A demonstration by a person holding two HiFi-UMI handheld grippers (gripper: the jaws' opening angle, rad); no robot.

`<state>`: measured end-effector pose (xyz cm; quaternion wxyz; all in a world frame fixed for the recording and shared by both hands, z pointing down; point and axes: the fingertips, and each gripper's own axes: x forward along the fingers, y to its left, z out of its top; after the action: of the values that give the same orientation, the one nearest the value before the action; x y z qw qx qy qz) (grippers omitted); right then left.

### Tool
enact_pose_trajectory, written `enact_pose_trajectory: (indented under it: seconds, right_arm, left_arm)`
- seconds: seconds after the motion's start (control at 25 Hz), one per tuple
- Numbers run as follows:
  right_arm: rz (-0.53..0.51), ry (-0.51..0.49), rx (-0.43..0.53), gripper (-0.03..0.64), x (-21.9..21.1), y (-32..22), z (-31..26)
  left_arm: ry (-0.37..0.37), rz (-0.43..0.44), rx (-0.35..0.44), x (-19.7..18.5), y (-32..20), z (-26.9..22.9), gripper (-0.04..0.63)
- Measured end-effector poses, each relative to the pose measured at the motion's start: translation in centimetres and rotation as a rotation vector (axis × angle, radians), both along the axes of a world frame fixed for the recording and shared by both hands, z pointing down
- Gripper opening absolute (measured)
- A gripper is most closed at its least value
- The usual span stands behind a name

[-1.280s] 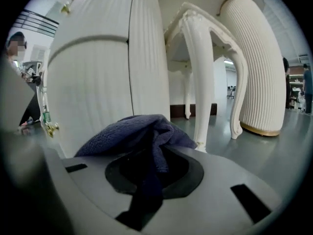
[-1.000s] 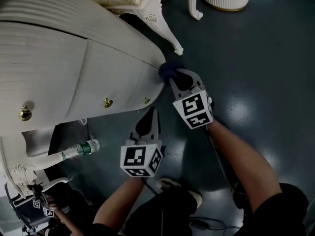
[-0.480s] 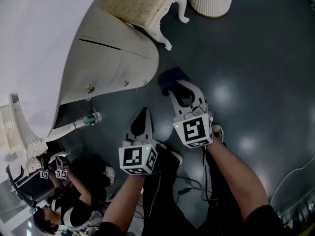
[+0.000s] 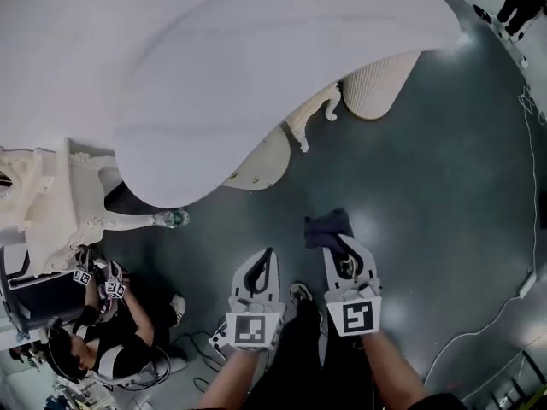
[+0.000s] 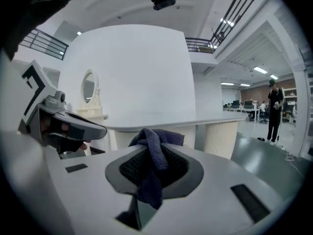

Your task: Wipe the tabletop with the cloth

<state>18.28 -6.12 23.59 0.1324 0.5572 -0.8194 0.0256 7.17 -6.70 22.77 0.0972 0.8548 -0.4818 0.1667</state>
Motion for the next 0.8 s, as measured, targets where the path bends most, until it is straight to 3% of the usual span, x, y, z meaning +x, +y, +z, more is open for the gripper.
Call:
enact_pose_trajectory:
  seconds: [0.12, 0.28, 0.52, 0.8]
  right_arm:
    - [0.049, -0.016, 0.064, 0.052, -1.1, 3.3, -6.5]
    - [0.031, 0.039, 0.055, 0.052, -3.2, 8.1, -13.2]
    - [0.018, 0.010, 0.125, 0.052, -4.1, 12.6, -22.1]
    - [-0.055, 0.017, 0.202, 0.052, -3.2, 15.1, -27.3]
  left_arm:
    - [0.009, 0.016, 0.064, -1.7, 2.6, -5.6, 0.003]
    - [0.002, 0.061, 0.065, -4.0, 7.3, -11.4, 0.003]
    - [0.061, 0.070, 0.177, -3.7, 10.8, -20.4, 0.003]
    - [0.099, -0.007, 0.292, -1.1, 12.9, -25.3, 0.003]
